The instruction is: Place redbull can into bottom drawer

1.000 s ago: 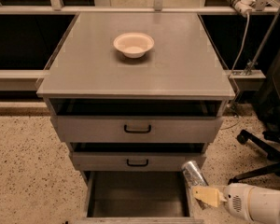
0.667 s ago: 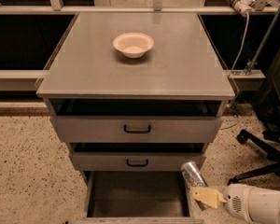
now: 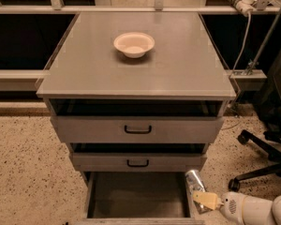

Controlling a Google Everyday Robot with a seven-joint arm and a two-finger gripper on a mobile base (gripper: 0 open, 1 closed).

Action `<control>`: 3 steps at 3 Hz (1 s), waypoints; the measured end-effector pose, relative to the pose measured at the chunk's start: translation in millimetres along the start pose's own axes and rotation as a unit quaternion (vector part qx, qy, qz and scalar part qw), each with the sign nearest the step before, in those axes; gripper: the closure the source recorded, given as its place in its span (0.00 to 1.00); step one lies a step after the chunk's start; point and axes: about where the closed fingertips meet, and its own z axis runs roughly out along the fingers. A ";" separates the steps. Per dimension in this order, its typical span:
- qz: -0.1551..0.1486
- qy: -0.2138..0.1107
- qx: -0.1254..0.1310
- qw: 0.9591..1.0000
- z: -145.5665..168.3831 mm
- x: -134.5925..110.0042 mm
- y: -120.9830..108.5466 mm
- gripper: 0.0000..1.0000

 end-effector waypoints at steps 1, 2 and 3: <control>0.076 0.021 -0.009 0.997 47.9 34.0 -54.3 1.00; 0.076 0.021 -0.009 0.997 47.7 33.7 -54.2 1.00; 0.090 0.023 -0.014 0.996 74.3 33.9 -70.1 1.00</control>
Offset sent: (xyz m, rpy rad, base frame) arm 0.0033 -0.0066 -0.0596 0.0572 0.0901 -0.0533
